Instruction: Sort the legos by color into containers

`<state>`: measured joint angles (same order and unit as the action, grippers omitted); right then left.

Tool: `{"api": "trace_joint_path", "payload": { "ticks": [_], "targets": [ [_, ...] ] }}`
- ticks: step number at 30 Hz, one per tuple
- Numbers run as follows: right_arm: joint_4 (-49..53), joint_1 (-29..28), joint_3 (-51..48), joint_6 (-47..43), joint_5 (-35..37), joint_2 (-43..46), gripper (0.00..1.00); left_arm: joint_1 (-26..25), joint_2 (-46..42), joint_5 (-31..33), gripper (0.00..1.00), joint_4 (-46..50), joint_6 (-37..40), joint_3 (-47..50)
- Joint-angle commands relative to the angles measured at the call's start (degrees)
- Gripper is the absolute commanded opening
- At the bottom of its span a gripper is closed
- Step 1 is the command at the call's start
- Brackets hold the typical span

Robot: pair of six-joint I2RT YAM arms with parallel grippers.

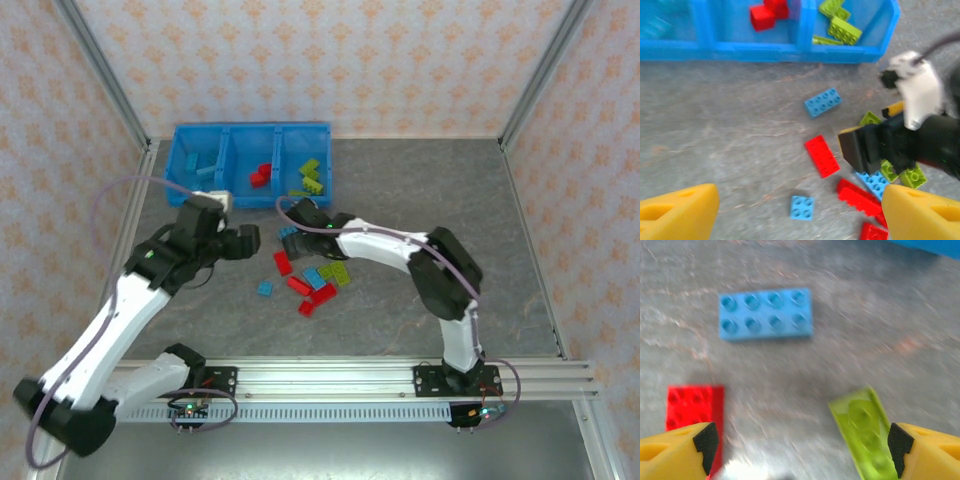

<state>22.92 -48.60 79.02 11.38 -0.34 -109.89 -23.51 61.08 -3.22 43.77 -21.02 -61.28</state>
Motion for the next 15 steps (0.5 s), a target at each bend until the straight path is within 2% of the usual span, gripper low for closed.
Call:
{"api": "trace_joint_path", "payload": {
  "ticks": [1, 6, 9, 12, 15],
  "targets": [
    [-2.05, 1.15, -6.49, 2.37, 3.63, 10.91, 0.89, 0.35, 11.84, -4.45, 0.85, -10.16, -5.34, 0.4],
    [-0.52, 3.03, -18.6, 5.3, 6.33, 24.53, 0.89, -0.27, 29.67, -3.71, 0.89, -13.95, -11.64, -6.66],
    [0.66, 3.81, -22.88, 6.52, 7.69, 30.55, 0.9, -1.46, 36.76, -1.4, 0.93, -15.09, -16.0, -9.88],
    [1.67, 4.52, -24.84, 6.77, 8.62, 33.8, 0.92, -2.3, 41.75, -0.75, 1.0, -17.89, -18.53, -11.47],
    [1.78, 4.87, -25.31, 5.95, 8.38, 34.92, 0.95, -2.36, 46.38, -0.15, 1.0, -18.24, -19.68, -13.75]
  ]
}}
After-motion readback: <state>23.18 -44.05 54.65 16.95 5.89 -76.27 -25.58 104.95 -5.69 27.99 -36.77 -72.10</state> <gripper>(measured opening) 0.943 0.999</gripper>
